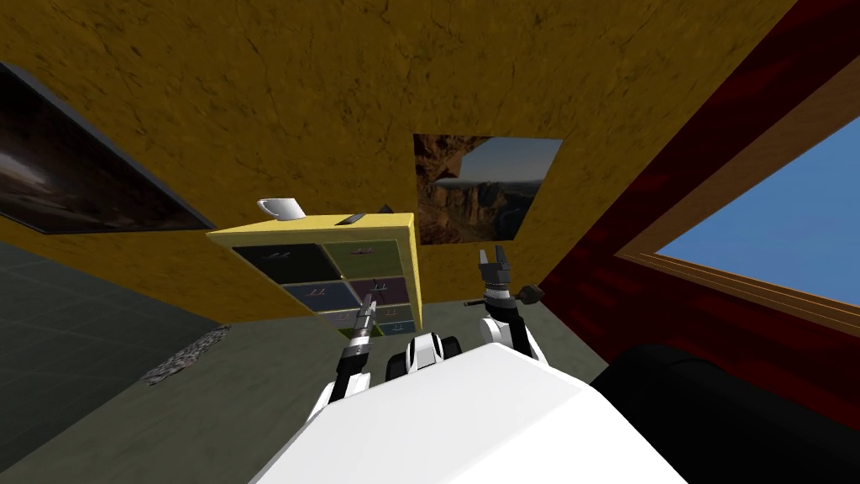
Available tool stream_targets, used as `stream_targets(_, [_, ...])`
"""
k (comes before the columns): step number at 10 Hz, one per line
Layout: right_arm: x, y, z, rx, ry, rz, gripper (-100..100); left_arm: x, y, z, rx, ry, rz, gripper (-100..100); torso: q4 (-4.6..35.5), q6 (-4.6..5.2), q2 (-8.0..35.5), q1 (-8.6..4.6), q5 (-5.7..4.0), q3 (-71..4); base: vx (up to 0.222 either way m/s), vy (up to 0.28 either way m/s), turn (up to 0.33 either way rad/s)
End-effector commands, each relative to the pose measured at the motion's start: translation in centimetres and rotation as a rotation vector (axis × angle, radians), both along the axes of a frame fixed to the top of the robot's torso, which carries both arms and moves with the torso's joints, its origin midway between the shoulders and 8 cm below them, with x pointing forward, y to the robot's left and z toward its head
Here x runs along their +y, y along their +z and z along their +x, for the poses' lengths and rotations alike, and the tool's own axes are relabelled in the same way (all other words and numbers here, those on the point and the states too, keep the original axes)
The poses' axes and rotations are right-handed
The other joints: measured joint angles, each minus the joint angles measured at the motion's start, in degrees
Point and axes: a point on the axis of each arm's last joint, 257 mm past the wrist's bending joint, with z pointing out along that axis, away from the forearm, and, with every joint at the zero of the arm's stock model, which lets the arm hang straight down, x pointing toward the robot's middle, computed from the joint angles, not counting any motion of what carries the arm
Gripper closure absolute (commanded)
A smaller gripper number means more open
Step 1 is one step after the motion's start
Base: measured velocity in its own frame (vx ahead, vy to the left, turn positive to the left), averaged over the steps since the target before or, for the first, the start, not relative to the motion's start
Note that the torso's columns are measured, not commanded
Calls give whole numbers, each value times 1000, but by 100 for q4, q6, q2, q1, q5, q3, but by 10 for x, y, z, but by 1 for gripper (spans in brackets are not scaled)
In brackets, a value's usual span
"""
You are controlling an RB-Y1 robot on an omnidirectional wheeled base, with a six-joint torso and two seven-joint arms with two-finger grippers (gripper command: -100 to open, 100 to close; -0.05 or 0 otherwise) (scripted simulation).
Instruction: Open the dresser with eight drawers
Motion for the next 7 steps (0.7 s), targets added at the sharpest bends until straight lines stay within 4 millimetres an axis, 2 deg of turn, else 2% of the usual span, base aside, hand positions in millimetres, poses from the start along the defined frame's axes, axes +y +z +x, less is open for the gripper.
stream_targets(1, [0, 0, 0, 0, 0, 0, 0, -13, -15, 1, 20, 13, -56, -100, -1, 0, -5, 1, 0, -3, 66, -44, -23])
stream_targets(3, [0, 0, 0, 0, 0, 0, 0, -23, -18, 3, 24, 22, -94, -100, -1, 0, -4, 6, 1, -3, 40, -31, -10])
stream_targets(7, [0, 0, 0, 0, 0, 0, 0, -19, -10, 7, 20, 21, -83, -100, -4, 0, -17, 4, 1, -10, 39, -5, -6])
